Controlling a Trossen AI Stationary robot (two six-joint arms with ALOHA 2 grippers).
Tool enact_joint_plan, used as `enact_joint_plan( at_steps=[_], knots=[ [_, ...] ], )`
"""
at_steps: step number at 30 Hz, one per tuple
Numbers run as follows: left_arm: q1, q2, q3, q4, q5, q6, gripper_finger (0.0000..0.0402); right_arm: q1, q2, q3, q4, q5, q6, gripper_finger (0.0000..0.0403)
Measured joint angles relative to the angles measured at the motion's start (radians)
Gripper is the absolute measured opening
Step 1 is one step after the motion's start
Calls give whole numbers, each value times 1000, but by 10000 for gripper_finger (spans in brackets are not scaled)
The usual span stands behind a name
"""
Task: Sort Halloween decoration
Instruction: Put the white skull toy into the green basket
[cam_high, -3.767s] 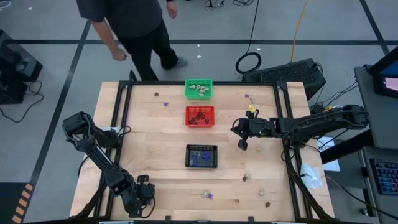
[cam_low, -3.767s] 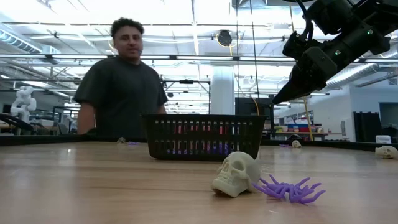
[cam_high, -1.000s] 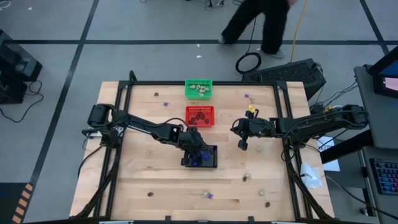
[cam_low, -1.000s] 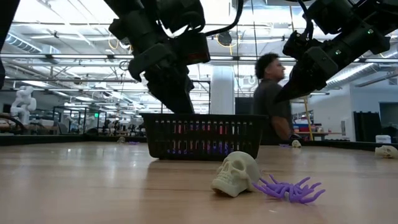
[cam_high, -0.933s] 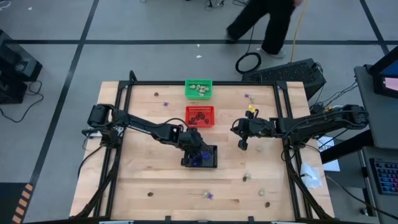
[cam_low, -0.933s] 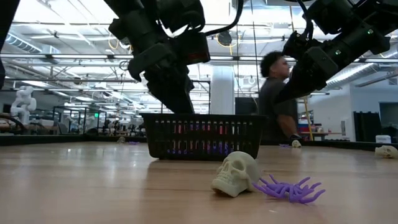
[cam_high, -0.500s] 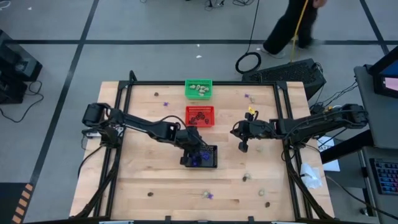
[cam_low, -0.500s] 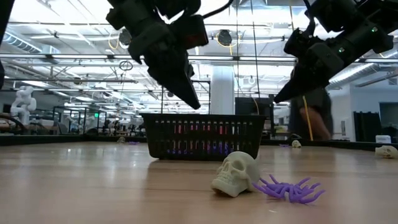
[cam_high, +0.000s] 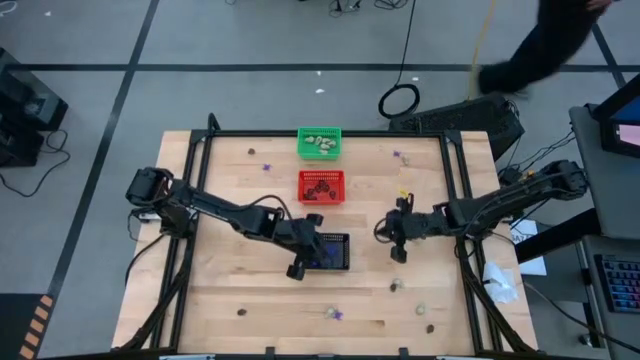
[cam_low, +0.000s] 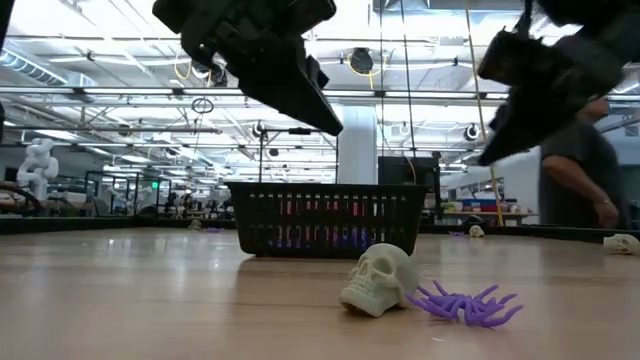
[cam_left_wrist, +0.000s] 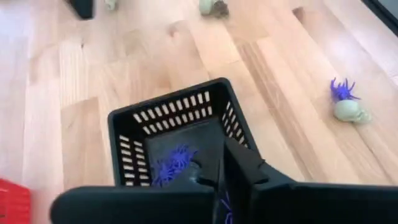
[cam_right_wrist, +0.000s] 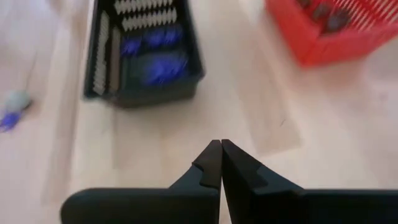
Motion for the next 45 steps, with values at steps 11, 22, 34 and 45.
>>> enact_joint_plan(
  at_steps=[11, 22, 34, 45],
  knots=[
    [-42, -130, -185, 354, -8, -80, 8, 286, 72, 163, -381, 66, 455, 0],
    [-42, -319, -438, 663, -85, -173, 8, 429, 327, 301, -455, -58, 745, 19],
    [-42, -376, -618, 845, -157, -208, 8, 438, 482, 406, -572, -141, 794, 163],
    [-42, -376, -740, 1000, -214, -238, 9, 402, 560, 406, -555, -163, 685, 159]
  ],
)
